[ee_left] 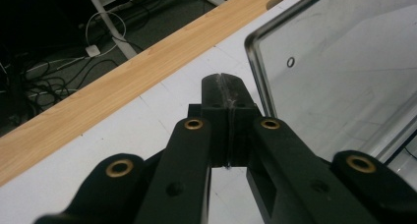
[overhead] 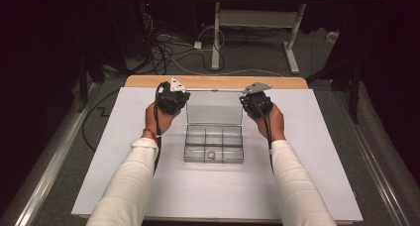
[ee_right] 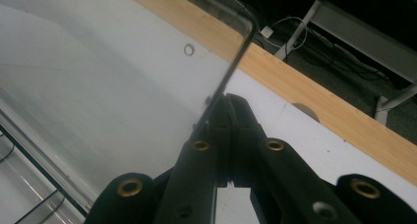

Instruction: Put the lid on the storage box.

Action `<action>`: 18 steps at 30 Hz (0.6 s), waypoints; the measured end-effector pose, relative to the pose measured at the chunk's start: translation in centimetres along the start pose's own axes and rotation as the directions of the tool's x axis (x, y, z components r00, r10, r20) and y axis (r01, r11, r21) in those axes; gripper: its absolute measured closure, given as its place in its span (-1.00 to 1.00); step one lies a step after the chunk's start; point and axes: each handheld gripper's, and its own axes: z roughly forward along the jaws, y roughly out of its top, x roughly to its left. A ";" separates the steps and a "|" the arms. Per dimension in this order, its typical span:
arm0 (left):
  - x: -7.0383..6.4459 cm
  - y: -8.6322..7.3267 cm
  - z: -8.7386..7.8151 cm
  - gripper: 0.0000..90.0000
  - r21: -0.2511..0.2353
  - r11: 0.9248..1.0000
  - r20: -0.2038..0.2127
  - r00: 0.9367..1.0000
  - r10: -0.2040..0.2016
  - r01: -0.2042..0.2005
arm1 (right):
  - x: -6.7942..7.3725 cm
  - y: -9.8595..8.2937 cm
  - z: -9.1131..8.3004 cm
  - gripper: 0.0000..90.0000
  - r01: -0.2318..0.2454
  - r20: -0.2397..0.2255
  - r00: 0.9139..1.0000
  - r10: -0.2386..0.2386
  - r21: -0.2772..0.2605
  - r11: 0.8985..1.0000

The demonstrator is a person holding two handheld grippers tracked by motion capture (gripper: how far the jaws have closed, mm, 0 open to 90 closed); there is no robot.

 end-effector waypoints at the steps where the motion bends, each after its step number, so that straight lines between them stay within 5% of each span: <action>1: 0.0 0.1 -0.1 0.94 -0.002 1.000 0.000 1.000 -0.001 0.001 | 0.0 0.1 0.0 1.00 0.002 0.003 1.000 -0.002 -0.004 1.000; 18: -0.1 0.7 -1.2 0.95 0.003 1.000 -0.025 0.999 0.024 -0.024 | 0.1 1.1 -1.2 1.00 -0.013 0.038 0.999 0.014 -0.038 0.999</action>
